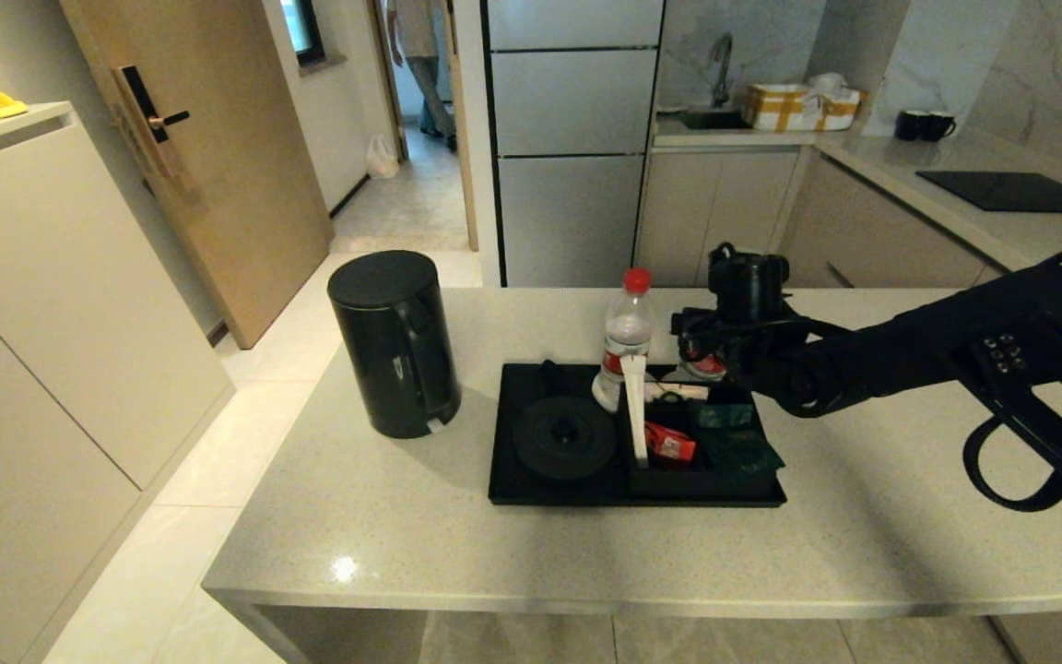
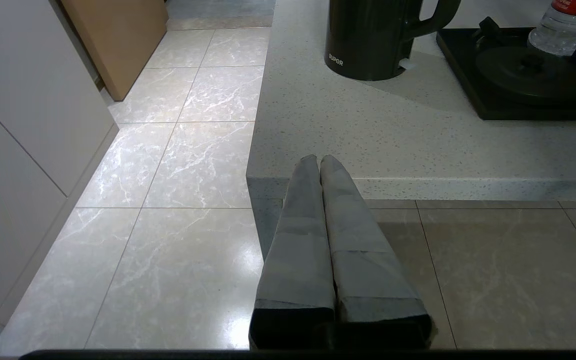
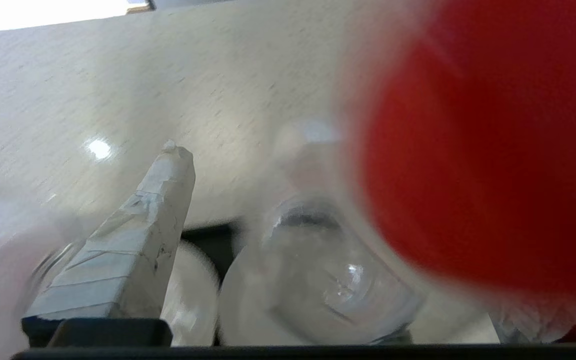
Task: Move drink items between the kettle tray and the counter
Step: Return the bottled water to its original position
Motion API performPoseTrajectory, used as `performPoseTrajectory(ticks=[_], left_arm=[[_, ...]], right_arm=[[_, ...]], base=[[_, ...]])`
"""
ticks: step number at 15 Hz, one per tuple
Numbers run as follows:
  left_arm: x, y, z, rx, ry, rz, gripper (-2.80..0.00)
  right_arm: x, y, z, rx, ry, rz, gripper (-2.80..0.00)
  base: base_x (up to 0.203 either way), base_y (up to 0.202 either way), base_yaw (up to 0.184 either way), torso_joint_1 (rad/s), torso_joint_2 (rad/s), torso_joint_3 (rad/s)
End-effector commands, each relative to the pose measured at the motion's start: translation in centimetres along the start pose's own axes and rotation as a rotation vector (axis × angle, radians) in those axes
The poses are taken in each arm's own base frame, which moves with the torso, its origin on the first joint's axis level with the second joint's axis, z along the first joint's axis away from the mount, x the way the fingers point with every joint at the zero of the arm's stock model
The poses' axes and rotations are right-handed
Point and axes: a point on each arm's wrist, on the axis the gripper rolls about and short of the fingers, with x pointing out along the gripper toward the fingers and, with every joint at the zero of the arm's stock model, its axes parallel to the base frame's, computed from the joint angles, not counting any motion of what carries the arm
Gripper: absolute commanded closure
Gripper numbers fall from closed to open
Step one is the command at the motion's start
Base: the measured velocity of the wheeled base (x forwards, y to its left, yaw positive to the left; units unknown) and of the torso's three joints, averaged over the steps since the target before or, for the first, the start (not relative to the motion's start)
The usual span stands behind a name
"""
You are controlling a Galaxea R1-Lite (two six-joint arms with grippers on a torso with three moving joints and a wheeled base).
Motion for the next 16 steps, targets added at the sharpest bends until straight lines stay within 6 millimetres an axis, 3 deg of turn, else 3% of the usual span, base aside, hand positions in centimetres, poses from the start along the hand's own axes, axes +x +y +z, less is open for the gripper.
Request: performPoseTrajectory(ticks=[1,4,12,16], left_arm=[[0.0,0.0,0.0,0.000,0.002,0.000,0.00],[0.0,0.0,0.0,0.000,0.002,0.000,0.00],[0.0,0.0,0.0,0.000,0.002,0.000,0.00],[0.0,0.0,0.0,0.000,0.002,0.000,0.00]], right_arm=[[-1.9,-0.1,1.1,0.032,-0.011,0.014,-2.80],[-3.0,0.0,0.9,0.042,0.011,0.057,-2.80],[0.3,0.6,-1.8,0.055,0.056,0.035,-2.80],[-0.5,0.1,-0.6,0.070,0.043,0.037,-2.80]], base=[[0.000,0.000,0.000,0.000,0.00,0.000],[0.000,0.000,0.000,0.000,0.00,0.000],[0.000,0.000,0.000,0.000,0.00,0.000],[0.000,0.000,0.000,0.000,0.00,0.000]])
